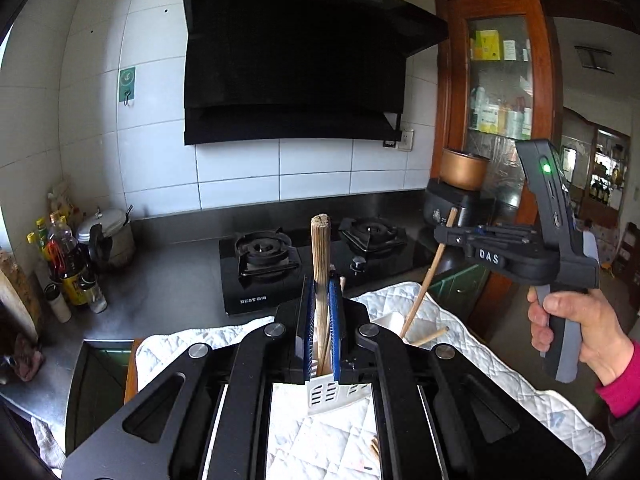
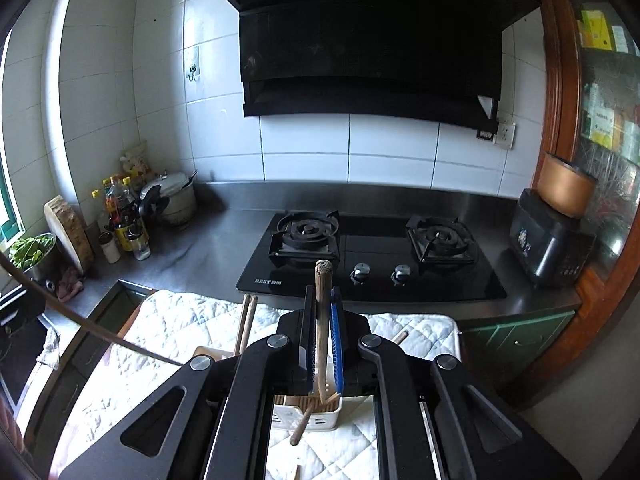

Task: Organize utensils
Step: 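Lift both chopsticks and carry them over the white utensil holder, then open both tools to drop the chopsticks into the holder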

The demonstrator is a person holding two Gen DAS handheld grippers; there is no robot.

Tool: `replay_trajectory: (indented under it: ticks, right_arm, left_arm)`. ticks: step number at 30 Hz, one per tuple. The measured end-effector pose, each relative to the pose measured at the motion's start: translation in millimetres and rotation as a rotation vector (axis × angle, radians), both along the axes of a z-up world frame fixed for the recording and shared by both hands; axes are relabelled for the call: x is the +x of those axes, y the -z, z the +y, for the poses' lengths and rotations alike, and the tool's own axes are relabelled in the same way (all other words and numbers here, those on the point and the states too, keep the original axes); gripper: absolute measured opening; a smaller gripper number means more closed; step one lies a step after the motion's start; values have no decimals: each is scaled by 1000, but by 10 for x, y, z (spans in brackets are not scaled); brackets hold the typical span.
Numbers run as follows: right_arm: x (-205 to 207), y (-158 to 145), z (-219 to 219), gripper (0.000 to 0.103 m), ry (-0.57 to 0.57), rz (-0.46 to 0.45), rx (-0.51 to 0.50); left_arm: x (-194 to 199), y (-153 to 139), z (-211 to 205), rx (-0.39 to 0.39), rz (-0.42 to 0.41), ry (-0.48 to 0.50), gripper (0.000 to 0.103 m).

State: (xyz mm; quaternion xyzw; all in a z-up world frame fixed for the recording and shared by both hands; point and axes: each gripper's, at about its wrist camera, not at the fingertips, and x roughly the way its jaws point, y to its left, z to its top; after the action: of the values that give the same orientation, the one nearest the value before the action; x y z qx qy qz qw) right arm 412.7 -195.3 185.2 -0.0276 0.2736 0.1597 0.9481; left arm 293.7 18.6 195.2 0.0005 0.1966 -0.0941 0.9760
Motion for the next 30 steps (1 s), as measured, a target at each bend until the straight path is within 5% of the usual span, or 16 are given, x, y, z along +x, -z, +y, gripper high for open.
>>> replay_trajectory:
  ticks: [21, 30]
  right_arm:
    - [233, 608, -4, 7, -4, 131, -38]
    - [154, 563, -100, 17, 5, 109, -13]
  left_arm:
    - [720, 713, 120, -27, 217, -55, 6]
    - [737, 761, 100, -28, 209, -61, 9]
